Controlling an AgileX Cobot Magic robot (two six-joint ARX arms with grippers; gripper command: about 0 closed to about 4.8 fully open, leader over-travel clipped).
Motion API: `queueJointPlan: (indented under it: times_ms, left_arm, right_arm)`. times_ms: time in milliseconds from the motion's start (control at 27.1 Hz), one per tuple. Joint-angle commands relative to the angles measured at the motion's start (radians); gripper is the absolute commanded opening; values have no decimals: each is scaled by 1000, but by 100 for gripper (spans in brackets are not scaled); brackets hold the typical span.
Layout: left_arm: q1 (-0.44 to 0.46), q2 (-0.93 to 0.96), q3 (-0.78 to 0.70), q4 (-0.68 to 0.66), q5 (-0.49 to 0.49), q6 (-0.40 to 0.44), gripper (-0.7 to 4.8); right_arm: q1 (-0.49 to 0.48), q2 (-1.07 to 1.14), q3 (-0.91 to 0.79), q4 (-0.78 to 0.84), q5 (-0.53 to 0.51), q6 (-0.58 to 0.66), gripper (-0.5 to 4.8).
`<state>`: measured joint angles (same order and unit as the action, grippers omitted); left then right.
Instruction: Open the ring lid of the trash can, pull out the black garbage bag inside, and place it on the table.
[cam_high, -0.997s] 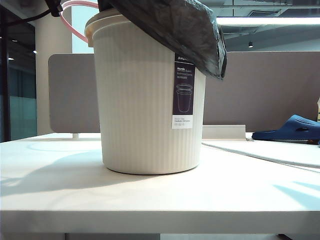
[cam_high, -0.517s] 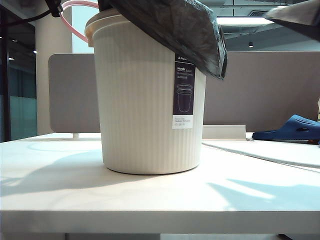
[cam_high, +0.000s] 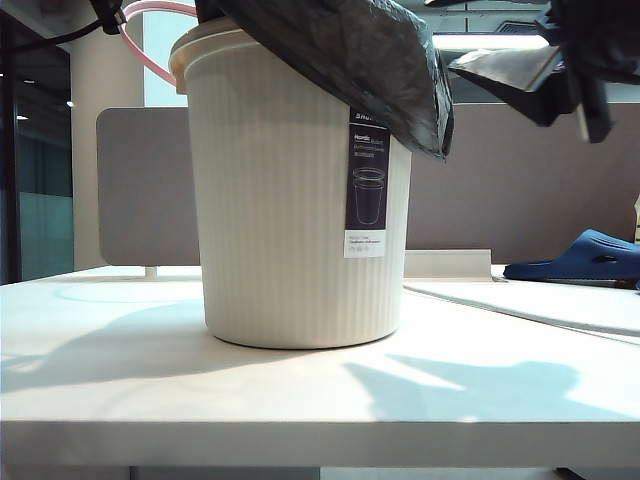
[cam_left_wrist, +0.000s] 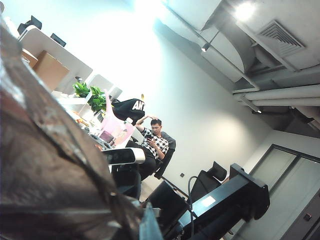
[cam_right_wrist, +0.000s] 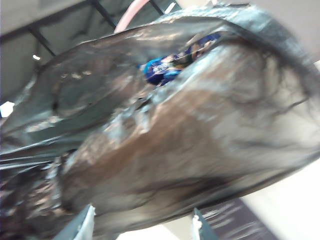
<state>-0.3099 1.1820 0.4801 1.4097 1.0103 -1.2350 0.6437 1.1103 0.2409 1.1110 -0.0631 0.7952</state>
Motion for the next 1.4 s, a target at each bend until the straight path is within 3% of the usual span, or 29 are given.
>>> queueJointPlan:
  times_ms: [37, 517, 960, 1107, 1403]
  left_arm:
    - [-1, -3, 2, 6, -1, 10, -6]
    - [-1, -3, 2, 2, 12, 12, -6]
    - [-1, -3, 2, 1, 15, 24, -6]
    - [-1, -3, 2, 1, 15, 23, -6]
    - [-1, -3, 2, 2, 23, 23, -6]
  right_arm:
    - [26, 60, 5, 112, 1, 62, 245]
    - [138, 327, 96, 301, 32, 182, 249]
    - [139, 354, 121, 301, 42, 208, 249]
    - [158, 376, 142, 302, 37, 233, 282]
    - [220, 411, 152, 301, 47, 237, 285]
